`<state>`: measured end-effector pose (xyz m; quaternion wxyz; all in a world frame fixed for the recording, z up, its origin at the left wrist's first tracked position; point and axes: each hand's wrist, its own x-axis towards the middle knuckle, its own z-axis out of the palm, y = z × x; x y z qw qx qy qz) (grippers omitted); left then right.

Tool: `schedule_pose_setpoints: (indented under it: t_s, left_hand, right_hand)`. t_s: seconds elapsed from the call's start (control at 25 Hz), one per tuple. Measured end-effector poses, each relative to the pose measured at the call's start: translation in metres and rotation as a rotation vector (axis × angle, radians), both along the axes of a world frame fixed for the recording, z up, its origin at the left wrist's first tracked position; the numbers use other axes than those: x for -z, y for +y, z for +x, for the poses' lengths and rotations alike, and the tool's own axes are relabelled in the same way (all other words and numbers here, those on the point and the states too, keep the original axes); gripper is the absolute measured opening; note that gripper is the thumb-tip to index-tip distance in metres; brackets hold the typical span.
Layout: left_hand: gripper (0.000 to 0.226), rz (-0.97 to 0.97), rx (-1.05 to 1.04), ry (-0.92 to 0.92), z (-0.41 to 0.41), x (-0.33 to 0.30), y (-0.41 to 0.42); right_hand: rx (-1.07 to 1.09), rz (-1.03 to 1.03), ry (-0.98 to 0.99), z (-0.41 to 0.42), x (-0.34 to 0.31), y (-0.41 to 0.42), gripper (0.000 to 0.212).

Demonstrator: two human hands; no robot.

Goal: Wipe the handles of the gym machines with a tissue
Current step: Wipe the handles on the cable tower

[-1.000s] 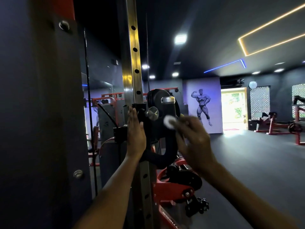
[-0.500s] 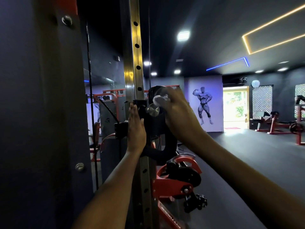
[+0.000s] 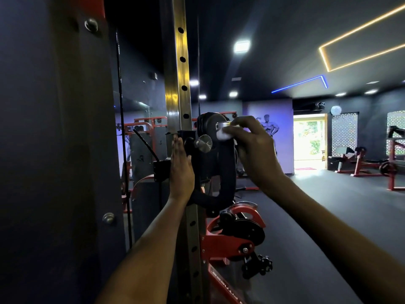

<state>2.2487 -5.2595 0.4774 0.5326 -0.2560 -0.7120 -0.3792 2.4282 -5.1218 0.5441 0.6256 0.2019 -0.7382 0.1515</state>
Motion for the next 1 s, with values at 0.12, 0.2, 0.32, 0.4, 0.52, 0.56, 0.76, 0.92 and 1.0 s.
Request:
schedule_pose_setpoints:
  t_s: [0.12, 0.2, 0.32, 0.4, 0.52, 0.56, 0.76, 0.92, 1.0]
  left_hand:
    - [0.057, 0.002, -0.006, -0.008, -0.001, 0.000, 0.000]
    - [0.056, -0.001, 0.004, 0.001, 0.000, 0.000, -0.001]
    - [0.056, 0.010, 0.008, 0.010, 0.001, 0.001, 0.000]
    - [0.056, 0.014, 0.009, 0.017, -0.001, 0.001, 0.000]
    - [0.057, 0.016, 0.016, 0.015, 0.001, 0.002, 0.001]
    - [0.057, 0.016, 0.017, 0.018, 0.000, 0.002, 0.000]
    - [0.059, 0.027, 0.026, 0.024, -0.003, 0.004, -0.001]
    - [0.058, 0.028, 0.048, 0.016, -0.003, 0.005, -0.002]
    - [0.058, 0.031, 0.047, 0.021, -0.004, 0.005, -0.002]
  right_hand:
    - [-0.026, 0.027, 0.053, -0.005, 0.040, 0.003, 0.036]
    - [-0.044, 0.008, -0.037, 0.002, 0.098, 0.006, 0.033]
    - [-0.085, -0.022, 0.030, -0.003, 0.097, 0.014, 0.029]
    - [-0.095, -0.233, 0.112, -0.010, 0.041, 0.006, 0.024]
    - [-0.255, -0.339, 0.160, -0.019, 0.011, -0.002, 0.025]
    - [-0.299, -0.386, 0.139, -0.021, 0.029, -0.002, 0.024]
    - [-0.421, -0.684, -0.153, -0.019, 0.098, 0.005, 0.012]
    - [-0.867, -0.852, -0.327, -0.041, -0.007, 0.011, 0.014]
    - [-0.933, -0.795, -0.493, -0.053, 0.004, 0.011, 0.016]
